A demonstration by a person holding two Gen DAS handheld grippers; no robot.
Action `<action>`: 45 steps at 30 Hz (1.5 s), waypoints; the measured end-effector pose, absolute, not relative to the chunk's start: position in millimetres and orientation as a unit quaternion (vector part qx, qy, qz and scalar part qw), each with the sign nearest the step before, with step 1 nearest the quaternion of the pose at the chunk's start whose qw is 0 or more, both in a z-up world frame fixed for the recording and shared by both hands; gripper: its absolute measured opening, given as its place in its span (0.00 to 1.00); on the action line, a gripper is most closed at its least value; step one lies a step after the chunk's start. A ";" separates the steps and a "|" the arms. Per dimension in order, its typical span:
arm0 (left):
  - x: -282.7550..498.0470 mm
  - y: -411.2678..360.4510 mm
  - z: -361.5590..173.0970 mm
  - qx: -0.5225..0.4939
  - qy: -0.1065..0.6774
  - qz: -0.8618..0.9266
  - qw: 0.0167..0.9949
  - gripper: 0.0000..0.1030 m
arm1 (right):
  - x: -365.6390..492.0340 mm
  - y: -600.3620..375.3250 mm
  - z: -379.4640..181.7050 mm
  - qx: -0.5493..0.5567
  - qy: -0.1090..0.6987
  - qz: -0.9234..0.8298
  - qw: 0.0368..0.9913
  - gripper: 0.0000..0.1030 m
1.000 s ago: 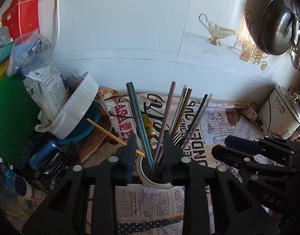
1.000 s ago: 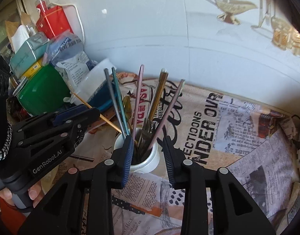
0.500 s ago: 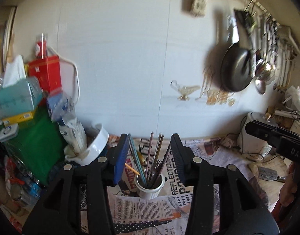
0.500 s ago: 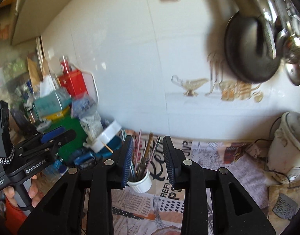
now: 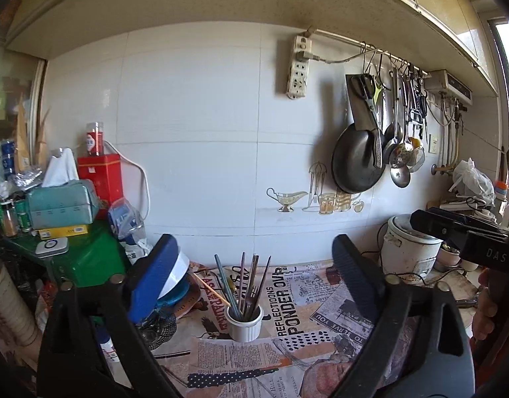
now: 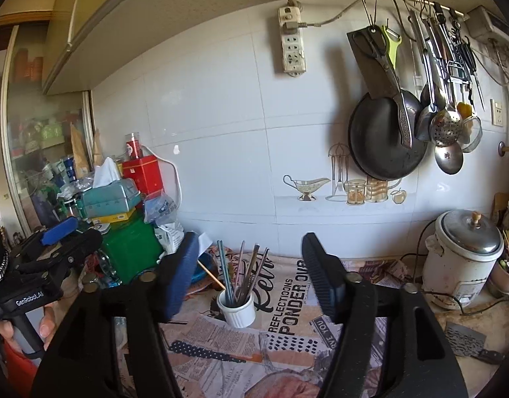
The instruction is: Organize utensils
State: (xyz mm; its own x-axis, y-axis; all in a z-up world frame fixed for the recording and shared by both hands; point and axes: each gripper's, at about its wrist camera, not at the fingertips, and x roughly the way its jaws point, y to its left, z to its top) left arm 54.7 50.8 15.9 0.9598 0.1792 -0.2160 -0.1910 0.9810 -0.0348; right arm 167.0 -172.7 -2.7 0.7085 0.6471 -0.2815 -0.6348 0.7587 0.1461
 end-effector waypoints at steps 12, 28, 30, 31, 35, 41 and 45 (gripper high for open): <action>22.0 47.1 8.7 -0.042 0.106 0.116 0.987 0.99 | 130.8 -186.7 -4.3 0.014 0.130 0.339 0.932 0.99; 22.9 53.8 3.0 -0.061 0.115 0.124 0.984 0.99 | 124.4 -176.9 -7.2 -0.004 0.135 0.345 0.929 0.99; 23.8 53.4 2.7 -0.061 0.116 0.125 0.983 0.99 | 124.6 -176.4 -7.5 -0.004 0.137 0.345 0.929 0.99; 24.4 53.5 2.3 -0.061 0.116 0.125 0.983 0.99 | 125.0 -176.0 -7.8 -0.004 0.138 0.346 0.928 0.99; 25.8 53.1 1.7 -0.062 0.119 0.124 0.983 0.99 | 124.9 -175.2 -8.3 -0.007 0.139 0.346 0.928 0.99; 28.3 54.4 1.3 -0.065 0.120 0.121 0.983 0.99 | 126.1 -173.7 -9.2 -0.008 0.141 0.345 0.928 0.99; 30.1 53.8 1.0 -0.064 0.121 0.117 0.984 0.99 | 126.9 -174.1 -9.3 -0.007 0.142 0.344 0.928 0.99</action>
State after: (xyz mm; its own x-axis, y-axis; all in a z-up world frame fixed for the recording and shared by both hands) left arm 30.1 53.8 1.0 0.9430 0.2156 -0.2535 -0.2467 0.9642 -0.0977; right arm 126.9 -174.1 -9.3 0.7237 0.6360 -0.2678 -0.6402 0.7637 0.0836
